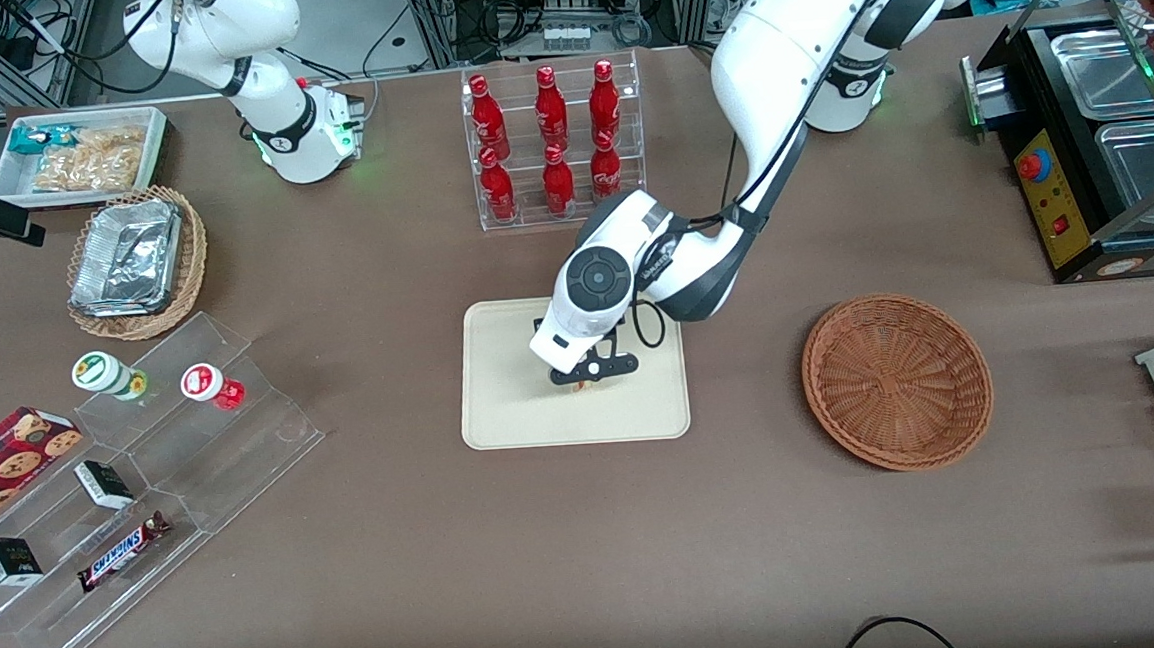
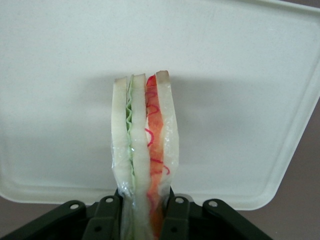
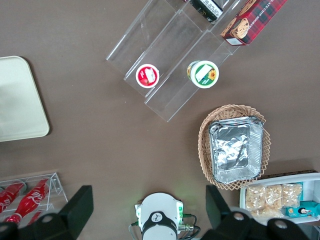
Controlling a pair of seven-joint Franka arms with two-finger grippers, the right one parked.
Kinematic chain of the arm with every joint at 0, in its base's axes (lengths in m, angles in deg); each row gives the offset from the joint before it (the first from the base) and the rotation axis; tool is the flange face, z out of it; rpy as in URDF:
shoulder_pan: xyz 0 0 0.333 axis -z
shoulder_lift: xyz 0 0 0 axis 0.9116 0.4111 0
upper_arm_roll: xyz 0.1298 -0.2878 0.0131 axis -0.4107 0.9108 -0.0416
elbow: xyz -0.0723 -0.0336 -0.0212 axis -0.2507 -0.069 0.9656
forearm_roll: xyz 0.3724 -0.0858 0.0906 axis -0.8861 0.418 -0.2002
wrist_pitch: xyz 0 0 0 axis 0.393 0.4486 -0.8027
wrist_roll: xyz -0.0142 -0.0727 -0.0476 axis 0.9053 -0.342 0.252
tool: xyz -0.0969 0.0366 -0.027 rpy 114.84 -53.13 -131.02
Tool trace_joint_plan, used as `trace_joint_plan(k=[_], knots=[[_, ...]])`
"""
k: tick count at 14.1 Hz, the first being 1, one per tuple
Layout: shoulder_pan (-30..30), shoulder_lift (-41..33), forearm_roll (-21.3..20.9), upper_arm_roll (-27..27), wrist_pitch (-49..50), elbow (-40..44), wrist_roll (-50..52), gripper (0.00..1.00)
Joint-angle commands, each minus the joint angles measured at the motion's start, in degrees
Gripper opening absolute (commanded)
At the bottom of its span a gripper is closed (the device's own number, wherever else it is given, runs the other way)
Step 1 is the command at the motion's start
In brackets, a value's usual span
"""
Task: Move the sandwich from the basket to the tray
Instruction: 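Lower the sandwich onto the tray and open the left gripper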
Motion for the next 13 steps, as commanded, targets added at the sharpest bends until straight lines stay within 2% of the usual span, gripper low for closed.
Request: trace_joint_plan(k=[1, 2, 4, 7, 9, 13], knots=[[0.75, 1.33, -0.94, -0.57, -0.23, 2.08, 0.78, 0.60], [0.75, 1.33, -0.94, -0.57, -0.32, 2.08, 0.70, 0.99], [0.66, 0.63, -0.94, -0.66, 0.21, 2.26, 1.13, 1.00], [-0.21, -4.19, -1.03, -1.45, 5.37, 2.34, 1.22, 1.00], [-1.18, -9.98, -0.85, -5.12, 10.99, 2.43, 0.87, 1.00], [-9.51, -20.62, -1.11, -6.37, 21.71, 1.12, -0.35, 1.00]])
